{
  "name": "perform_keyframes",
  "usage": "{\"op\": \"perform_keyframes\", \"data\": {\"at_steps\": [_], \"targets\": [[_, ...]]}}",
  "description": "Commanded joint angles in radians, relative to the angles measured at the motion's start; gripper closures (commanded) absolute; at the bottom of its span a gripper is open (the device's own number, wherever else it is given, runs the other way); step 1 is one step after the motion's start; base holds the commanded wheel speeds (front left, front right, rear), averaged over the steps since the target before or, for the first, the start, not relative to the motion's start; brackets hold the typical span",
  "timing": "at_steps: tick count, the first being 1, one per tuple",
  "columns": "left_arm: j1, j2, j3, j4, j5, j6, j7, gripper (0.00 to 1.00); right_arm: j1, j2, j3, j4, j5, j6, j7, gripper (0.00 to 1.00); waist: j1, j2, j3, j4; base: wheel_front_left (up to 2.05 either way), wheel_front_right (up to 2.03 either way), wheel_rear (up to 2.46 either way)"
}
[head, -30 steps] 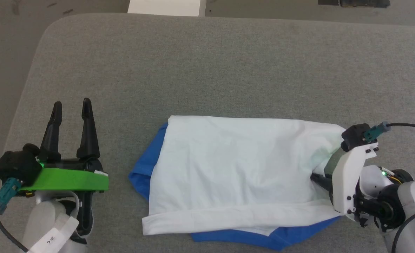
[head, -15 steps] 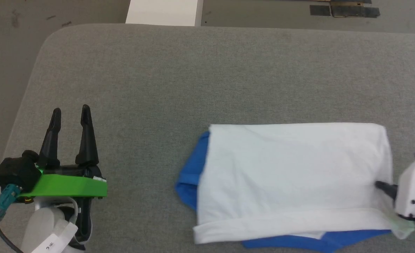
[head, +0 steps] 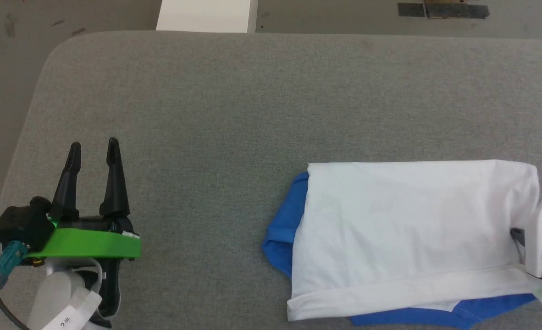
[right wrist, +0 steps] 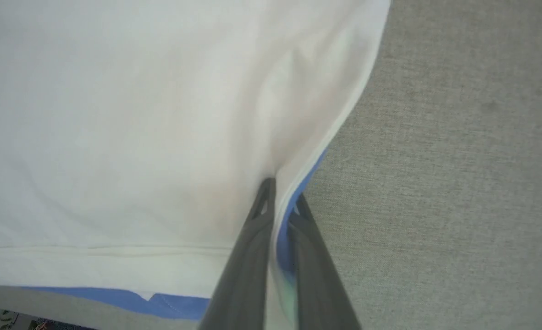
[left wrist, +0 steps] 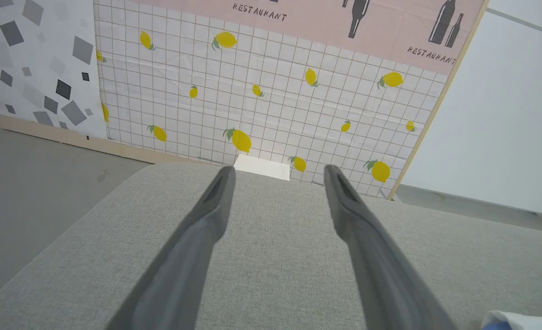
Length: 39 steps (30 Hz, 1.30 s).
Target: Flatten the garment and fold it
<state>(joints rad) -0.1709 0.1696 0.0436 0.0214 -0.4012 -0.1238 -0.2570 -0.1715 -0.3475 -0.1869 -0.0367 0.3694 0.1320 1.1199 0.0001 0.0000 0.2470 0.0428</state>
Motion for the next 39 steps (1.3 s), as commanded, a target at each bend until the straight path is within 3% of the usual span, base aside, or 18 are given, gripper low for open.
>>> {"op": "perform_keyframes", "data": {"at_steps": [1, 7, 13, 26, 38, 39], "targets": [[0.013, 0.005, 0.003, 0.001, -0.004, -0.007, -0.005, 0.00, -0.002, -0.010, 0.030, -0.043, 0.018, -0.001, 0.017, 1.00, -0.0001, 0.0000, -0.009, -0.005, 0.00, 0.00, 0.00], [0.015, 0.001, 0.004, 0.002, -0.002, -0.007, -0.005, 0.00, 0.000, -0.018, 0.145, -0.187, 0.078, -0.001, 0.086, 1.00, -0.0001, 0.0000, -0.023, -0.011, 0.00, 0.00, 0.00], [0.013, -0.005, -0.003, 0.002, -0.005, -0.007, -0.005, 0.00, -0.035, 0.035, 0.286, -0.212, 0.111, -0.001, 0.078, 1.00, -0.0001, 0.0000, -0.018, -0.005, 0.00, 0.00, 0.00], [0.006, -0.004, -0.019, 0.017, -0.024, -0.007, -0.005, 0.00, -0.167, 0.164, 0.522, -0.009, 0.143, -0.001, -0.060, 1.00, -0.0001, 0.0000, 0.006, 0.048, 0.00, 0.00, 0.00], [-0.003, -0.009, -0.027, 0.029, -0.029, -0.007, -0.005, 0.00, -0.198, 0.219, 0.646, 0.176, 0.131, -0.001, -0.181, 1.00, -0.0001, 0.0000, 0.009, 0.061, 0.00, 0.00, 0.00], [-0.003, -0.009, -0.027, 0.030, -0.029, -0.007, -0.005, 0.00, -0.199, 0.223, 0.650, 0.183, 0.131, -0.001, -0.199, 0.79, -0.0001, 0.0000, 0.006, 0.059, 0.00, 0.00, 0.00]]}}
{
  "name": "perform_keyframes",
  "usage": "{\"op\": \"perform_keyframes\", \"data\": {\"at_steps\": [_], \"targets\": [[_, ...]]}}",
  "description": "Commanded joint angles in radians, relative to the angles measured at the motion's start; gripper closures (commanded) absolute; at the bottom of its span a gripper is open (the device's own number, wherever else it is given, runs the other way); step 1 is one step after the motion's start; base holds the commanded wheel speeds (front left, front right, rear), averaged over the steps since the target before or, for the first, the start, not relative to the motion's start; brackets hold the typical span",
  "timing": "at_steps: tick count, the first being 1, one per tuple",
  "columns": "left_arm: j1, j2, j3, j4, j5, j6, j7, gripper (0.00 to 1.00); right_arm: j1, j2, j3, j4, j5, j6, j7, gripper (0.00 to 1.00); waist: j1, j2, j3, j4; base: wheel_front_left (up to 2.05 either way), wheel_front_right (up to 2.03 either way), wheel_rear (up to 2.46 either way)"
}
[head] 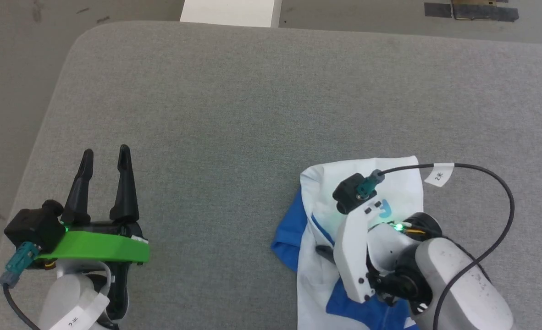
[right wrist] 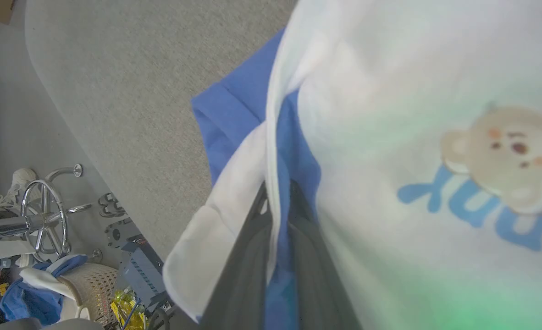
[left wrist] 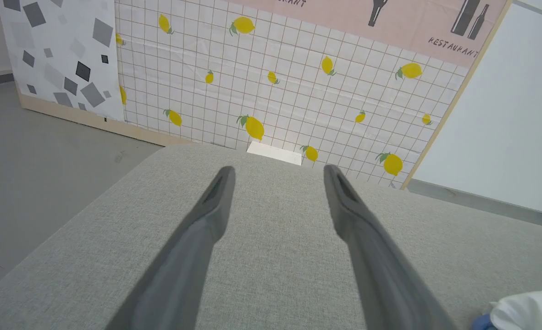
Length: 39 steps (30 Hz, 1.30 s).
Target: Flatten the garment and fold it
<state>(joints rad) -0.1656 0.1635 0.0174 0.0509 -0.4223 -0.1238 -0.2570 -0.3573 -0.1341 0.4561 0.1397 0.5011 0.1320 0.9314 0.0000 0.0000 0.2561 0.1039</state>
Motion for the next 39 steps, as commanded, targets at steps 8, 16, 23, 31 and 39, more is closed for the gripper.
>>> {"op": "perform_keyframes", "data": {"at_steps": [8, 16, 23, 31, 39], "targets": [[0.004, 0.004, -0.003, 0.009, -0.002, -0.007, -0.005, 0.00, -0.031, -0.003, 0.032, -0.064, 0.043, -0.001, -0.104, 0.00, 0.0000, 0.0000, -0.040, -0.029, 0.00, 0.00, 0.00], [0.014, 0.004, 0.010, -0.006, 0.042, -0.007, -0.005, 0.00, 0.040, -0.018, -0.204, -0.186, -0.138, -0.001, -0.152, 0.00, 0.0000, 0.0000, -0.059, -0.060, 0.00, 0.00, 0.00], [0.009, -0.022, 0.039, -0.019, 0.125, -0.004, -0.005, 0.00, 0.185, 0.056, -0.379, -0.241, -0.353, -0.001, -0.092, 0.00, 0.0000, 0.0000, -0.037, -0.068, 0.00, 0.00, 0.00], [-0.014, -0.036, 0.040, -0.011, 0.160, -0.005, -0.005, 0.00, 0.234, 0.083, -0.407, -0.186, -0.416, -0.001, -0.110, 0.00, 0.0000, 0.0000, -0.005, -0.063, 0.00, 0.00, 0.00], [-0.027, -0.038, 0.033, 0.009, 0.158, -0.006, -0.005, 0.00, 0.227, 0.084, -0.358, -0.051, -0.336, -0.001, -0.174, 0.00, 0.0000, 0.0000, 0.009, -0.055, 0.00, 0.00, 0.00]]}}
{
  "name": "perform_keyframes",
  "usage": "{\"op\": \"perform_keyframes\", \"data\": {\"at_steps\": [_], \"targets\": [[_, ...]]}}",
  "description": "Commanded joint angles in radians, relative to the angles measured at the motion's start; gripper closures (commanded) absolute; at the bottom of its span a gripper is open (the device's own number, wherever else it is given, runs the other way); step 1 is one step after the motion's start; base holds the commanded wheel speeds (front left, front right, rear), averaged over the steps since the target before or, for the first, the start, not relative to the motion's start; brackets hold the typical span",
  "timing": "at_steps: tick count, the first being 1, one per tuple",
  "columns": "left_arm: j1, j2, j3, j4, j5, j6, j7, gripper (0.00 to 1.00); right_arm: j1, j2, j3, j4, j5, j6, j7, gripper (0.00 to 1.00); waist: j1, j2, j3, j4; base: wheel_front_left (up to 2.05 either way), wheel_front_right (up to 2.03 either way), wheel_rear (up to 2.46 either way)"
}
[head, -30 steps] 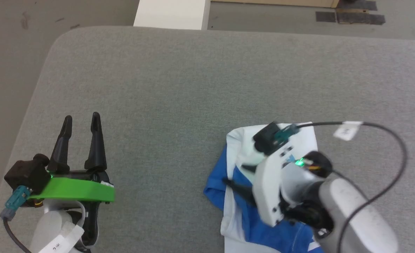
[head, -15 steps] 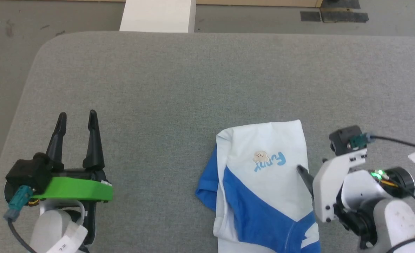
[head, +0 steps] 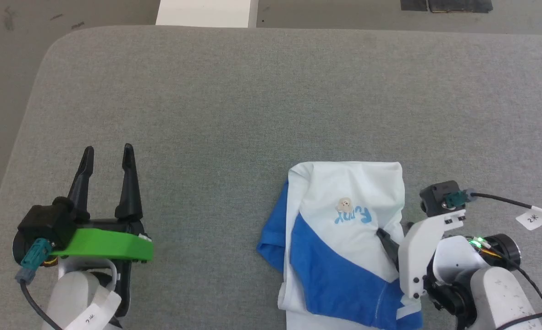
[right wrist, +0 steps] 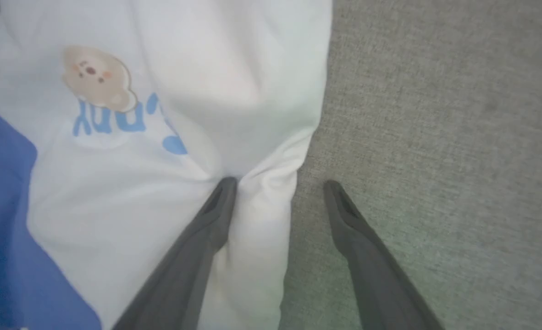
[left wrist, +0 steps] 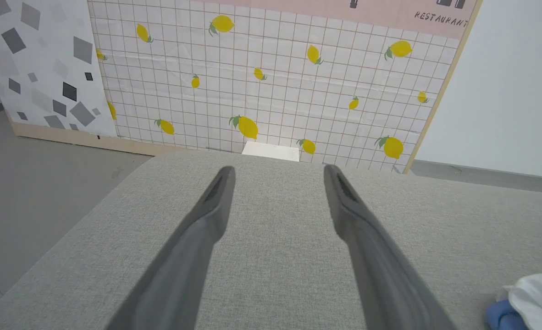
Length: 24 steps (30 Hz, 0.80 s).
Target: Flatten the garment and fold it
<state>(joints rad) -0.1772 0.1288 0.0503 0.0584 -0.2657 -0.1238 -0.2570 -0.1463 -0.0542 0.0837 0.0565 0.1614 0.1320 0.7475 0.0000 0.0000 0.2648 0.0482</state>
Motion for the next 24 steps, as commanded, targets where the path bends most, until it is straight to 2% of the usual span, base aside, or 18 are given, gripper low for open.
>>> {"op": "perform_keyframes", "data": {"at_steps": [1, 2, 3, 4, 5, 10, 14, 18, 24], "targets": [[-0.016, -0.004, -0.001, 0.005, -0.003, -0.007, -0.005, 0.00, 0.012, 0.004, 0.022, 0.049, 0.010, -0.001, 0.004, 0.00, 0.0000, 0.0000, 0.001, 0.002, 0.00, 0.00, 0.00], [-0.017, -0.004, -0.003, 0.008, -0.006, -0.007, -0.005, 0.00, 0.009, 0.004, 0.026, 0.063, 0.018, -0.001, 0.004, 0.00, 0.0000, 0.0000, 0.001, 0.002, 0.00, 0.00, 0.00], [-0.019, -0.003, -0.005, 0.010, -0.009, -0.007, -0.005, 0.00, 0.004, 0.004, 0.029, 0.079, 0.026, -0.001, 0.007, 0.53, 0.0000, 0.0000, 0.001, 0.003, 0.00, 0.00, 0.00], [-0.019, -0.003, -0.006, 0.011, -0.011, -0.007, -0.005, 0.00, 0.000, 0.004, 0.032, 0.087, 0.027, -0.001, 0.007, 0.80, 0.0000, 0.0000, 0.001, 0.005, 0.00, 0.00, 0.00], [-0.020, -0.002, -0.007, 0.013, -0.015, -0.007, -0.005, 0.00, -0.006, 0.004, 0.034, 0.096, 0.029, -0.001, 0.005, 1.00, 0.0000, 0.0000, 0.000, 0.006, 0.00, 0.00, 0.00], [-0.022, 0.001, -0.011, 0.020, -0.024, -0.007, -0.005, 0.00, -0.034, 0.004, 0.034, 0.095, 0.015, -0.001, 0.008, 1.00, 0.0000, 0.0000, -0.005, 0.012, 0.00, 0.00, 0.00], [-0.023, 0.003, -0.021, 0.025, -0.027, -0.007, -0.005, 0.00, -0.060, -0.008, 0.036, 0.044, -0.026, -0.001, 0.024, 1.00, 0.0000, 0.0000, -0.010, 0.015, 0.00, 0.00, 0.00], [-0.023, 0.005, -0.012, 0.012, -0.027, -0.007, -0.005, 0.00, -0.083, -0.100, 0.092, -0.038, -0.041, -0.001, 0.078, 1.00, 0.0000, 0.0000, 0.003, -0.023, 0.00, 0.00, 0.00], [-0.019, 0.032, 0.020, -0.016, -0.036, -0.007, -0.005, 0.00, -0.163, -0.264, 0.191, -0.112, 0.010, -0.001, 0.182, 1.00, 0.0000, 0.0000, 0.068, -0.188, 0.00, 0.00, 0.00]]}}
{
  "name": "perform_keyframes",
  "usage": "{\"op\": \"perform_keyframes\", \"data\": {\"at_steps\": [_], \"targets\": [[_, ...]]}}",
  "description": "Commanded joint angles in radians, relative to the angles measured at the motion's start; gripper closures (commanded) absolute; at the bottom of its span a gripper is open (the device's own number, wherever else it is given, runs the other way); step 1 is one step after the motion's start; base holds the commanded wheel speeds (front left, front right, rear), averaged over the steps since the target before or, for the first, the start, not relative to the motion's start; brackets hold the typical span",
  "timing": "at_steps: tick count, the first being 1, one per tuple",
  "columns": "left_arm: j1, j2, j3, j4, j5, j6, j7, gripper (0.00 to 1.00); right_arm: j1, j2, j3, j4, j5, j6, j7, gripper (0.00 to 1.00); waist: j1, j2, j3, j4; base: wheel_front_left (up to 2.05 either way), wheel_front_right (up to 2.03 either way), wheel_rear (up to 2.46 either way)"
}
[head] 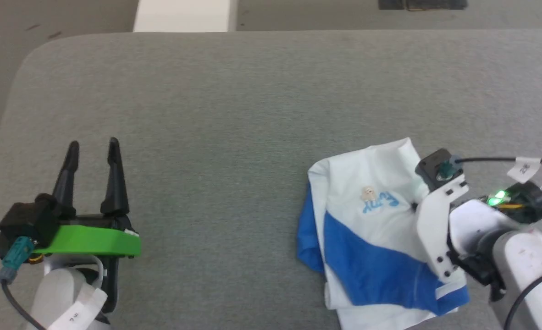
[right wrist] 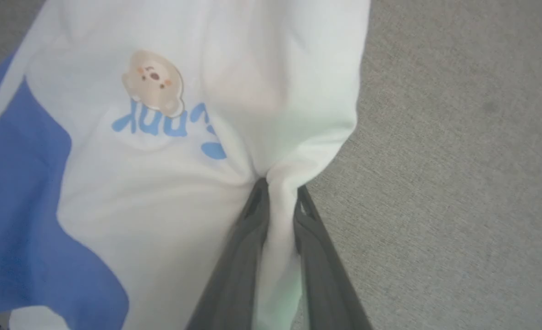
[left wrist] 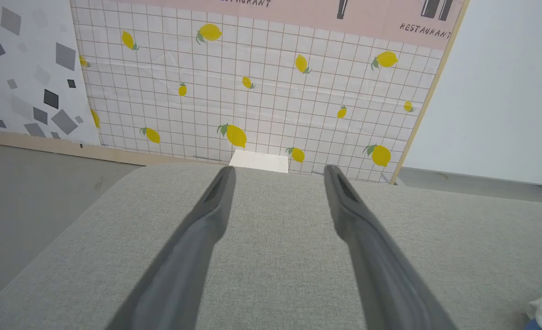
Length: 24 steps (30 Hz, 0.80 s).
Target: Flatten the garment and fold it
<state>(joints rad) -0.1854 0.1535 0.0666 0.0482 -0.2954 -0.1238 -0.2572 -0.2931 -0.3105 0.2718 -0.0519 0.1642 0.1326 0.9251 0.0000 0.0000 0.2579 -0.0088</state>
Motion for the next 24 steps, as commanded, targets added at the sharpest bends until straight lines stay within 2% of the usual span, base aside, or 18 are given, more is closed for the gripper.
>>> {"op": "perform_keyframes", "data": {"at_steps": [1, 6, 9, 15, 20, 24], "targets": [[-0.012, 0.011, 0.004, -0.009, -0.007, -0.007, -0.005, 0.00, -0.029, -0.029, 0.008, -0.004, 0.015, -0.002, 0.014, 1.00, 0.0000, 0.0000, 0.083, -0.155, 0.00, 0.00, 0.00], [-0.026, 0.045, 0.001, -0.033, -0.006, -0.007, -0.005, 0.00, -0.103, -0.116, 0.009, 0.029, 0.054, -0.002, 0.034, 1.00, 0.0000, 0.0000, 0.140, -0.267, 0.00, 0.00, 0.00], [-0.043, 0.071, -0.012, -0.046, -0.006, -0.007, -0.001, 0.00, -0.141, -0.146, -0.027, 0.065, 0.055, -0.002, 0.020, 1.00, 0.0000, 0.0000, 0.179, -0.292, 0.00, 0.00, 0.00], [-0.079, 0.125, -0.024, -0.092, -0.015, -0.007, 0.026, 0.00, -0.190, -0.179, -0.174, 0.163, 0.043, -0.002, -0.026, 1.00, 0.0000, 0.0000, 0.274, -0.277, 0.00, 0.00, 0.00], [-0.087, 0.168, -0.005, -0.130, -0.018, -0.006, 0.051, 0.00, -0.239, -0.178, -0.324, 0.218, -0.013, -0.002, -0.085, 1.00, 0.0000, 0.0000, 0.351, -0.242, 0.00, 0.00, 0.00], [-0.087, 0.190, 0.017, -0.158, -0.025, -0.001, 0.061, 0.00, -0.281, -0.207, -0.400, 0.245, -0.065, -0.002, -0.121, 1.00, 0.0000, 0.0000, 0.399, -0.211, 0.00, 0.00, 0.00]]}}
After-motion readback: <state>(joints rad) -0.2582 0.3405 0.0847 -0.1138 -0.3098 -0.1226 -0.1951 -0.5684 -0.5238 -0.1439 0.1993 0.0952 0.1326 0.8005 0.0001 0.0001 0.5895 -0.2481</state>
